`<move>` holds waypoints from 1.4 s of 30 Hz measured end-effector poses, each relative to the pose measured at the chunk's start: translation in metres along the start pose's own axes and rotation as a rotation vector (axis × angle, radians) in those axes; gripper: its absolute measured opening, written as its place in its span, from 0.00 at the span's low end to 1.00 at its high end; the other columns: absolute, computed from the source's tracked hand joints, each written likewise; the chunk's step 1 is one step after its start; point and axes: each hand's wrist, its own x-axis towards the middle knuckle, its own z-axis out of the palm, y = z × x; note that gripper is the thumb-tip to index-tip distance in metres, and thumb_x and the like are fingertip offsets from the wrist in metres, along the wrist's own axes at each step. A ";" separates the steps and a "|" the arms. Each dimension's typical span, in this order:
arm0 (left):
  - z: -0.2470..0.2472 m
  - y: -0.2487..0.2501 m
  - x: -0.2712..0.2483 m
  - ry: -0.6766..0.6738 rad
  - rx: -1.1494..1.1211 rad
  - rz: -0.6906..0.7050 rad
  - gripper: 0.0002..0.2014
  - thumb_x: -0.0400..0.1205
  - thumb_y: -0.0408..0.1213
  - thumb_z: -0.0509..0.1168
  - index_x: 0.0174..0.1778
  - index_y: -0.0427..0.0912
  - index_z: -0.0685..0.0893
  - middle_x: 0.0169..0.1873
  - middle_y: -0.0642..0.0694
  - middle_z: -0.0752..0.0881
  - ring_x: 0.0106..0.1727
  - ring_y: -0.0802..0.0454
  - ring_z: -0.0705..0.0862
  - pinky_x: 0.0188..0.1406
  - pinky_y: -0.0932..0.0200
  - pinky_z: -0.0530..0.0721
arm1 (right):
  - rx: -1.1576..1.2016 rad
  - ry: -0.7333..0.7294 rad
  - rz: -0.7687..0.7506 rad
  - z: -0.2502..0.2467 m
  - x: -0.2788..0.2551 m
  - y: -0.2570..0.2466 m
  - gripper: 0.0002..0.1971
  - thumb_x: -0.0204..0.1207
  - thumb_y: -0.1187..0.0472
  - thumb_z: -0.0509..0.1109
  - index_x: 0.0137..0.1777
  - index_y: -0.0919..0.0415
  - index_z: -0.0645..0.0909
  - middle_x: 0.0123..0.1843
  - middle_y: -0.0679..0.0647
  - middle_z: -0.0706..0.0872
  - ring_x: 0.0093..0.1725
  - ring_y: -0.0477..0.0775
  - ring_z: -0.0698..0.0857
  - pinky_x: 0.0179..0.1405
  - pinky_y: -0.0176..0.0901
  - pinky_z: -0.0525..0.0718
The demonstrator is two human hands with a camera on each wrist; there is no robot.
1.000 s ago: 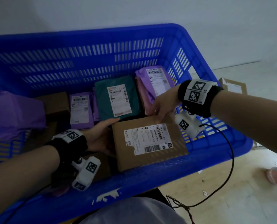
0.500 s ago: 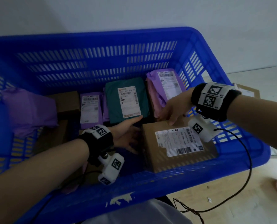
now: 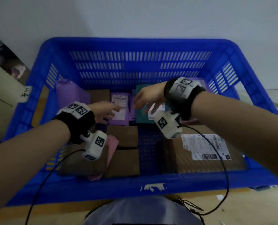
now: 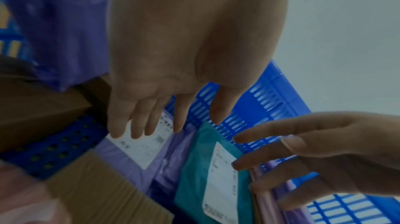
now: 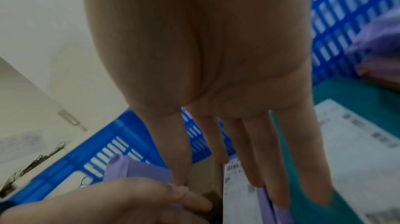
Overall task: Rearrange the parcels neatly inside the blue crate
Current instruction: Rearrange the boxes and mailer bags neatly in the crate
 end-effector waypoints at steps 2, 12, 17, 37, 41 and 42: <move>0.000 -0.014 0.007 0.032 0.008 -0.042 0.28 0.83 0.47 0.63 0.78 0.41 0.67 0.76 0.38 0.70 0.77 0.41 0.68 0.74 0.45 0.68 | 0.012 -0.020 0.048 0.017 0.018 -0.012 0.29 0.80 0.51 0.67 0.77 0.62 0.68 0.74 0.62 0.76 0.62 0.62 0.85 0.63 0.60 0.84; 0.009 -0.056 0.037 0.090 0.087 -0.093 0.20 0.82 0.34 0.62 0.67 0.25 0.78 0.64 0.26 0.81 0.66 0.31 0.80 0.46 0.52 0.81 | 0.093 0.000 0.200 0.072 0.060 -0.009 0.22 0.82 0.60 0.63 0.73 0.69 0.72 0.74 0.65 0.76 0.72 0.65 0.76 0.71 0.53 0.75; 0.012 -0.076 0.053 0.050 0.048 -0.102 0.20 0.81 0.37 0.65 0.63 0.25 0.81 0.63 0.28 0.83 0.65 0.33 0.82 0.65 0.42 0.82 | 0.175 0.015 0.269 0.093 0.077 0.007 0.07 0.81 0.58 0.64 0.54 0.59 0.80 0.68 0.64 0.81 0.70 0.65 0.79 0.66 0.52 0.77; -0.010 -0.035 0.012 0.097 -0.078 -0.114 0.21 0.81 0.46 0.64 0.65 0.36 0.74 0.52 0.34 0.82 0.47 0.41 0.82 0.44 0.54 0.80 | 0.562 0.079 0.240 0.046 0.017 0.004 0.08 0.79 0.64 0.67 0.49 0.70 0.77 0.41 0.67 0.85 0.33 0.61 0.87 0.27 0.45 0.89; -0.023 -0.018 0.001 0.098 -0.171 -0.046 0.27 0.78 0.46 0.68 0.69 0.36 0.74 0.63 0.33 0.80 0.62 0.36 0.82 0.61 0.43 0.84 | 0.620 0.097 0.158 0.035 0.003 0.009 0.17 0.79 0.60 0.68 0.62 0.73 0.77 0.46 0.73 0.87 0.38 0.64 0.90 0.41 0.49 0.91; -0.026 -0.014 -0.003 0.107 -0.169 -0.028 0.28 0.78 0.47 0.68 0.70 0.36 0.74 0.64 0.34 0.80 0.62 0.36 0.81 0.59 0.44 0.84 | 0.636 0.114 0.128 0.032 -0.002 0.009 0.18 0.80 0.59 0.67 0.62 0.74 0.78 0.47 0.74 0.87 0.40 0.65 0.90 0.43 0.49 0.91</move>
